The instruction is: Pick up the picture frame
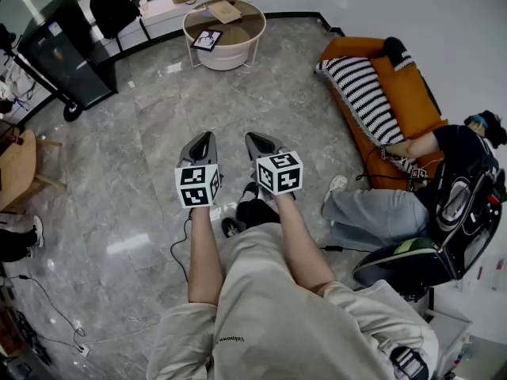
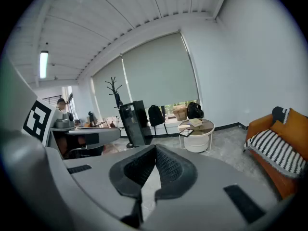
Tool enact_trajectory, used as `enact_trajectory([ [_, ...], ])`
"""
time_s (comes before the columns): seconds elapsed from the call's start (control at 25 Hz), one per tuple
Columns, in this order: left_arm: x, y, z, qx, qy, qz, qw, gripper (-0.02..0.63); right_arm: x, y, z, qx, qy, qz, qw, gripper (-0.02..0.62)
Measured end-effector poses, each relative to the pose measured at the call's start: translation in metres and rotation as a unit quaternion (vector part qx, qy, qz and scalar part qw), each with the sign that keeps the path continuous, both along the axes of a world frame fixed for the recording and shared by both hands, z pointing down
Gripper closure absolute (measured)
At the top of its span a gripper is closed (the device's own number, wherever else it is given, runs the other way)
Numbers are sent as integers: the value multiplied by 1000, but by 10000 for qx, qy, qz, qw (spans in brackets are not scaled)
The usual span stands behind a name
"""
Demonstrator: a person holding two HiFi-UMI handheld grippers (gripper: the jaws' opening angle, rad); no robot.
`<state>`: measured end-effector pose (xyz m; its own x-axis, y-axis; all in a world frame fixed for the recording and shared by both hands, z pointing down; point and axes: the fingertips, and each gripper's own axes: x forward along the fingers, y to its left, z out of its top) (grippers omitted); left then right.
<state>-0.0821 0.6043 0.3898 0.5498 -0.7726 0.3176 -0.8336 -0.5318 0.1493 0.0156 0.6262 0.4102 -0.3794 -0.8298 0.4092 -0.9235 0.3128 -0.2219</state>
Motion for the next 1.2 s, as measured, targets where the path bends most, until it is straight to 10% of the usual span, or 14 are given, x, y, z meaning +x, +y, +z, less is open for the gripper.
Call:
enact_trajectory([
  [1.2, 35, -187, -6, -58, -265, 90, 9996, 584, 22, -203, -7, -19, -120, -182, 9998, 563],
])
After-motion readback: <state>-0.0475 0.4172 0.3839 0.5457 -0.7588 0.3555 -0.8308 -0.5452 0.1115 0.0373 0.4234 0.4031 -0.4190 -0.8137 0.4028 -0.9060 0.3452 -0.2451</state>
